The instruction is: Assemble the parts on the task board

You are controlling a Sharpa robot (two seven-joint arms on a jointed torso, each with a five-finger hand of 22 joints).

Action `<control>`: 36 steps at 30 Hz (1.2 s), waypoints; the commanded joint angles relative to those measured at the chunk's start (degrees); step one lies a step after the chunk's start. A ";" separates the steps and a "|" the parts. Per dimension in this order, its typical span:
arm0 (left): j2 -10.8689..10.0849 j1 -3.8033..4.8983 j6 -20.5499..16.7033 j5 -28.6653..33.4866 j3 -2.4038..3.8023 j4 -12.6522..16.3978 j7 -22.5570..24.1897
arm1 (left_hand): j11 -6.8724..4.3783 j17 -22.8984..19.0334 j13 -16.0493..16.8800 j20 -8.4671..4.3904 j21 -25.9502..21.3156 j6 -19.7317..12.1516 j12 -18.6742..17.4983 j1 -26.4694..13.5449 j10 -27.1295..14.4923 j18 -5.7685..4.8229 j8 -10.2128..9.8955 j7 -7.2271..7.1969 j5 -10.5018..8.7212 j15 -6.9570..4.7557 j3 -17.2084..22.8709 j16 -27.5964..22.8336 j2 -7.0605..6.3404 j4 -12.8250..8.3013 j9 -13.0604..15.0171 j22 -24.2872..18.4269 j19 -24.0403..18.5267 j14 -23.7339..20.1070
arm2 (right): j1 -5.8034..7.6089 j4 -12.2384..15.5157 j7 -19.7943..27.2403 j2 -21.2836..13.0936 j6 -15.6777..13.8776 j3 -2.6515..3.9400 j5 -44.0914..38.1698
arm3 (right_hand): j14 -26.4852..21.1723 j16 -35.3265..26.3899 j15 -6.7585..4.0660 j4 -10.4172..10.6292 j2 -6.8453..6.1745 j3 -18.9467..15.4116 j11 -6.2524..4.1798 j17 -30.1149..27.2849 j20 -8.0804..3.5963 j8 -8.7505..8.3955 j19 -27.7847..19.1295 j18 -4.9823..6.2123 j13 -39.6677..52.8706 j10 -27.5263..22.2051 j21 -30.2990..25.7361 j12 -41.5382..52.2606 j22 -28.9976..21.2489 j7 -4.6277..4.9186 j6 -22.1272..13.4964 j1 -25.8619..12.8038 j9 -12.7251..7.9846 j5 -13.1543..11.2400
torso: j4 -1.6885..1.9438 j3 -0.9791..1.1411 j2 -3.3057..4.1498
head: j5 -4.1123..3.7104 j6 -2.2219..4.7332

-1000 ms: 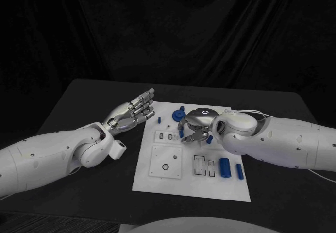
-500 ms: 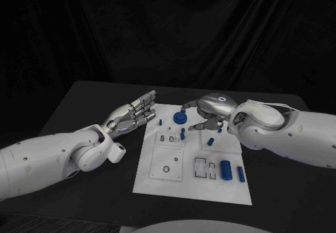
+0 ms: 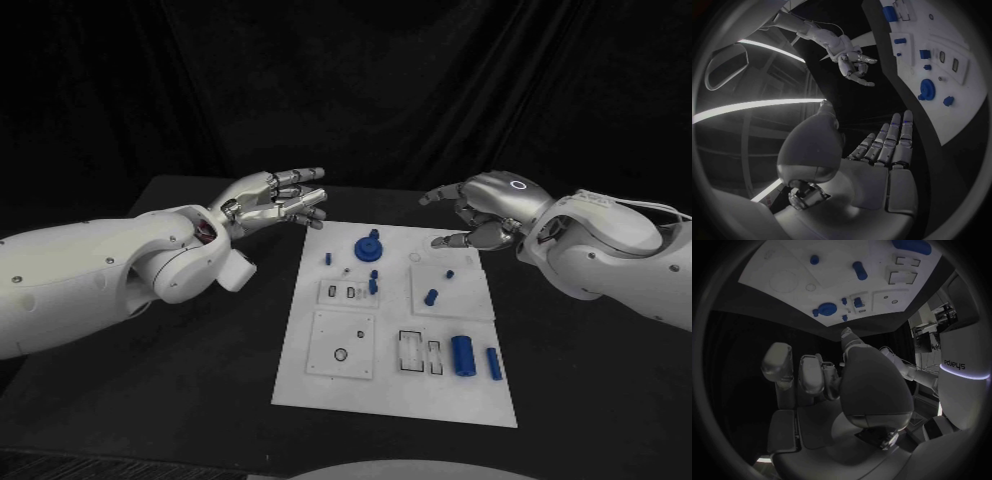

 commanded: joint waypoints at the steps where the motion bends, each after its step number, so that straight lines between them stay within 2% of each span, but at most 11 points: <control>1: 0.98 1.34 1.56 -8.20 0.07 -0.61 -16.40 | -1.28 1.77 2.34 -0.84 2.96 3.29 6.37 -2.18 8.87 1.15 0.94 2.61 -0.83 -1.84 2.36 5.49 -0.38 0.04 0.43 1.09 6.43 6.19 | -1.14 -0.54 -0.25 -0.89 0.02 -0.05 0.47 | 0.58 -0.30 0.51 -0.02 0.54 0.36 -0.04 -0.01 0.04 0.23 -0.48 0.84 4.39 -0.24 -0.12 -0.13 7.07 -0.11 0.40 -0.10 -0.08 -0.07 | -0.53 0.11 -0.28 | 0.05 0.25; 7: 3.50 3.27 12.73 -14.93 0.07 -2.54 -32.59 | -5.21 5.29 5.75 -2.29 6.47 7.19 14.13 -6.90 16.83 3.39 1.90 2.36 -0.79 -5.61 1.47 14.82 -1.43 0.23 0.61 2.33 14.67 14.02 | -2.91 -1.31 -0.52 -1.87 -0.19 -0.06 0.52 | 0.67 -0.28 0.46 -0.05 0.90 0.51 -0.07 0.00 0.02 0.37 -0.40 0.84 4.40 -0.18 -0.12 -0.09 7.08 -0.09 0.70 -0.11 -0.18 0.16 | -1.03 0.70 -0.98 | -0.09 -0.15; 17: 8.94 4.63 20.46 -20.00 0.08 -5.36 -42.88 | -10.27 20.28 25.02 -7.44 17.37 31.34 38.75 -4.16 23.49 3.21 14.45 2.17 -0.92 -11.19 2.37 40.04 7.33 -0.57 6.70 8.54 26.36 22.53 | -4.71 -2.33 -0.16 -2.04 -2.64 -0.06 1.29 | 1.13 0.04 0.35 -0.15 1.72 0.77 -0.13 0.35 -0.08 0.95 0.20 0.72 4.66 0.21 0.41 0.22 7.27 -0.07 2.11 -0.20 -0.51 1.76 | -1.97 2.06 -2.03 | -0.65 -1.54; 18: 10.01 4.68 20.37 -21.63 0.08 -5.91 -42.92 | -12.17 41.02 40.21 -9.13 21.62 32.89 50.94 -3.64 32.33 3.41 18.38 0.87 -0.43 -12.43 1.56 54.11 8.27 -0.67 9.97 11.25 29.12 33.25 | -4.98 -2.59 0.02 -1.92 -3.14 -0.06 1.60 | 1.26 0.17 0.33 -0.19 1.92 0.82 -0.14 0.50 -0.11 1.10 0.36 0.69 4.74 0.31 0.57 0.31 7.33 -0.07 2.53 -0.21 -0.61 2.28 | -2.47 2.38 -2.27 | -0.45 -1.91; 19: 10.80 4.71 20.37 -22.51 0.08 -6.35 -43.06 | -12.54 50.03 48.88 -9.84 24.85 32.35 56.66 -3.18 36.01 3.21 21.73 0.23 -0.64 -12.96 0.81 59.54 9.14 -0.58 13.65 13.77 28.88 36.30 | -5.19 -2.75 0.11 -1.85 -3.33 -0.06 1.79 | 1.30 0.19 0.32 -0.21 2.01 0.84 -0.15 0.53 -0.12 1.16 0.42 0.68 4.79 0.37 0.61 0.36 7.35 -0.06 2.69 -0.21 -0.64 2.48 | -2.68 2.52 -2.37 | -0.56 -2.13; 21: 12.18 4.74 20.45 -23.61 0.09 -7.19 -43.46 | -12.76 57.34 55.74 -9.93 28.07 31.37 60.79 -2.62 39.47 3.13 25.55 -0.12 -0.68 -13.25 0.12 62.99 9.70 -0.70 18.42 16.54 27.66 39.39 | -5.56 -2.98 0.29 -1.75 -3.59 -0.06 2.03 | 1.40 0.24 0.32 -0.19 2.32 0.86 -0.11 0.58 -0.14 1.32 0.55 0.65 4.82 0.44 0.68 0.41 7.39 0.01 3.14 -0.36 -0.73 2.88 | -3.01 2.86 -2.59 | -0.47 -2.62; 23: 13.43 4.76 20.46 -24.31 0.08 -7.95 -44.08 | -14.05 71.36 71.96 -11.04 34.51 30.35 70.38 -2.78 52.53 3.37 31.54 -1.55 -0.63 -14.47 -0.43 68.12 10.24 -0.86 26.45 21.47 28.65 48.07 | -5.94 -3.16 0.60 -1.63 -4.15 -0.06 2.19 | 1.43 0.18 0.34 -0.13 2.60 0.82 -0.08 0.51 -0.14 1.44 0.61 0.65 4.76 0.43 0.65 0.36 7.40 0.05 3.47 -0.67 -0.80 3.21 | -3.13 3.00 -2.67 | -0.52 -3.10; 25: 14.26 4.76 20.42 -24.67 0.08 -8.45 -44.76 | -14.44 75.51 75.20 -11.36 38.66 29.93 72.01 -2.91 55.28 2.72 33.55 -1.90 -0.54 -14.81 -0.52 69.20 10.65 -0.77 29.62 26.84 30.28 50.53 | -6.18 -3.26 0.96 -1.51 -4.90 -0.06 2.27 | 1.43 0.12 0.34 -0.13 2.64 0.81 -0.08 0.44 -0.14 1.46 0.61 0.65 4.56 0.31 0.59 0.20 7.39 0.05 3.54 -0.74 -0.82 3.29 | -3.35 3.26 -2.79 | -0.18 -3.42; 26: 14.84 4.75 20.42 -24.86 0.08 -8.82 -45.35 | -15.23 81.75 81.78 -11.93 46.18 30.15 75.18 -3.51 61.29 1.13 35.96 -2.64 -0.42 -15.52 -0.62 70.56 11.36 -0.74 33.24 37.61 35.45 54.20 | -6.32 -3.31 1.27 -1.43 -5.58 -0.06 2.32 | 1.44 0.09 0.35 -0.13 2.69 0.78 -0.08 0.41 -0.14 1.50 0.63 0.65 4.46 0.26 0.57 0.12 7.39 0.06 3.66 -0.83 -0.85 3.39 | -3.69 3.57 -2.96 | 0.13 -3.69; 29: 16.42 4.70 20.66 -25.19 0.08 -9.94 -47.13 | -16.39 82.21 83.24 -12.99 52.21 30.62 75.83 -4.01 62.59 -0.16 38.09 -3.74 -0.42 -16.65 -0.85 70.65 11.97 -0.68 39.04 46.50 38.89 54.45 | -6.56 -3.28 2.15 -1.47 -7.81 -0.06 2.41 | 1.56 0.33 0.34 -0.14 2.78 0.66 -0.08 0.72 -0.14 1.64 0.81 0.59 4.65 0.42 0.88 0.29 7.49 0.06 4.09 -1.14 -0.94 3.60 | -4.24 3.92 -3.15 | 1.11 -4.41; 36: 19.15 4.25 20.82 -25.42 0.08 -11.87 -49.56 | -17.13 82.21 83.24 -13.70 53.53 31.71 75.83 -3.18 62.59 -0.41 37.52 -4.46 0.47 -17.39 -0.45 70.65 12.27 -1.21 41.53 48.58 39.93 54.45 | -6.71 -2.62 3.92 -2.56 -12.37 -0.06 2.64 | 1.95 1.03 0.28 -0.10 2.96 0.27 -0.13 1.55 -0.20 2.10 1.37 0.42 5.52 1.17 1.84 1.10 7.81 0.05 5.52 -2.15 -1.18 3.64 | -5.32 4.60 -3.42 | 2.52 -5.08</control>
